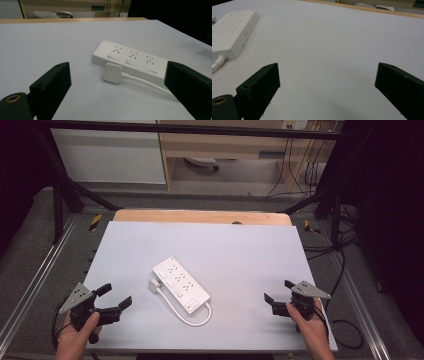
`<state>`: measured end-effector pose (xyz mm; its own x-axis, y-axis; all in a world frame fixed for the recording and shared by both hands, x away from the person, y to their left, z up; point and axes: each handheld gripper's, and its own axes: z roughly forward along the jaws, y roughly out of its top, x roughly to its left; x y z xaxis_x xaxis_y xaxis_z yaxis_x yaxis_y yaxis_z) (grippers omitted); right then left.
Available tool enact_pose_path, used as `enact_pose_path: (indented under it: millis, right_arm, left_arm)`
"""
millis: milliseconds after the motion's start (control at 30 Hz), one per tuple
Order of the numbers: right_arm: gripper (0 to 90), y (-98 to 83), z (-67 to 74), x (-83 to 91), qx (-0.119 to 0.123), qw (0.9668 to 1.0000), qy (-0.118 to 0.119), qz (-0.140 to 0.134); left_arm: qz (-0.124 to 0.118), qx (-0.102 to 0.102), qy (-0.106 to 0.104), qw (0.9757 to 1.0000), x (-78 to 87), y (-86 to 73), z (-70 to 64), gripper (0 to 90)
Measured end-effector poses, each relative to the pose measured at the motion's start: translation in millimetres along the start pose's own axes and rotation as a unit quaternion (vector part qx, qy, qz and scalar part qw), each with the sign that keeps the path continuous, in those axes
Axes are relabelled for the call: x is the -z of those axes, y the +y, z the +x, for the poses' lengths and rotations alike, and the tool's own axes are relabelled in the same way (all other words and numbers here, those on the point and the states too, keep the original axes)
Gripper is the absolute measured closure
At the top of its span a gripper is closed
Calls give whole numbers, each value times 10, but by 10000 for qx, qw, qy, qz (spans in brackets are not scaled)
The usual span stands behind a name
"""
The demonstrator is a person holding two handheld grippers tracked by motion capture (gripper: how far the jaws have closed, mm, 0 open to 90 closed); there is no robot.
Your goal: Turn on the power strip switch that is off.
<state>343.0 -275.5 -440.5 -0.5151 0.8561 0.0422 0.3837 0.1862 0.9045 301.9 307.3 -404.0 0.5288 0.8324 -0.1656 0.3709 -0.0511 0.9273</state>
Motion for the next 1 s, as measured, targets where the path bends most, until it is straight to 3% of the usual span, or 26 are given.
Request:
enact_pose_path:
  millis: [433,733,1000]
  right_arm:
    - [39,11,30,8,16,10000,42,-32]
    - [33,14,36,11,-33,10000,-18,-8]
    - [33,17,48,5,-29,10000,8,0]
  left_arm:
    - [-40,-11,7,10000,13,12,-3,72]
    - [-237,274,-147,9992,66,102,-36,68]
    - [-286,239,-165,9992,69,150,-89,68]
